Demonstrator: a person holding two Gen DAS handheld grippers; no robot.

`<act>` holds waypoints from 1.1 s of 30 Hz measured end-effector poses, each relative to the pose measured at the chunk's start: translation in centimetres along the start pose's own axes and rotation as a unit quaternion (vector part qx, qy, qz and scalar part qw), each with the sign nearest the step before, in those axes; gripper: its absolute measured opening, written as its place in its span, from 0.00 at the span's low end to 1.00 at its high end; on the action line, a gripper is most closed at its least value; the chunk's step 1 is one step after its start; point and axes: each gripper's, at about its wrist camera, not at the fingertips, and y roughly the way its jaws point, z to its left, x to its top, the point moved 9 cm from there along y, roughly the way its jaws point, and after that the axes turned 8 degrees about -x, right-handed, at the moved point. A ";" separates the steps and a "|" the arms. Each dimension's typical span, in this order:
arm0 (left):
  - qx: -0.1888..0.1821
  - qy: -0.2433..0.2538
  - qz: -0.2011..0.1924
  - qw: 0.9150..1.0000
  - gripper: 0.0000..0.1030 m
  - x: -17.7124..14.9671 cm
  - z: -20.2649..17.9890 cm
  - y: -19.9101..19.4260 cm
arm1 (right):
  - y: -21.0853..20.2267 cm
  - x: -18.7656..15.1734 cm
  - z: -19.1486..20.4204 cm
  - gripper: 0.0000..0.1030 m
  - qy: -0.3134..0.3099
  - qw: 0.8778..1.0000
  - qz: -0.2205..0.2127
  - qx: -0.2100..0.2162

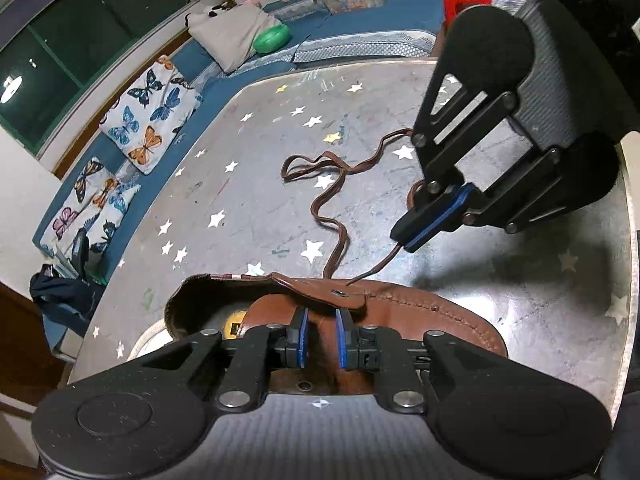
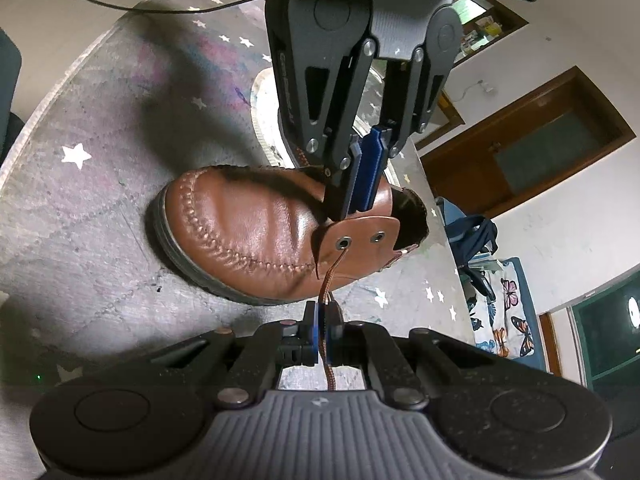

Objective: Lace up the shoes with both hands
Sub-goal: 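Push the lace tip through the eyelet with the right gripper while left holds the flap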

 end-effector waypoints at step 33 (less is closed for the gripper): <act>0.005 0.034 -0.007 0.999 0.15 0.7 -0.6 1.5 | 3.9 1.4 -2.3 0.02 0.019 1.000 -0.016 -0.019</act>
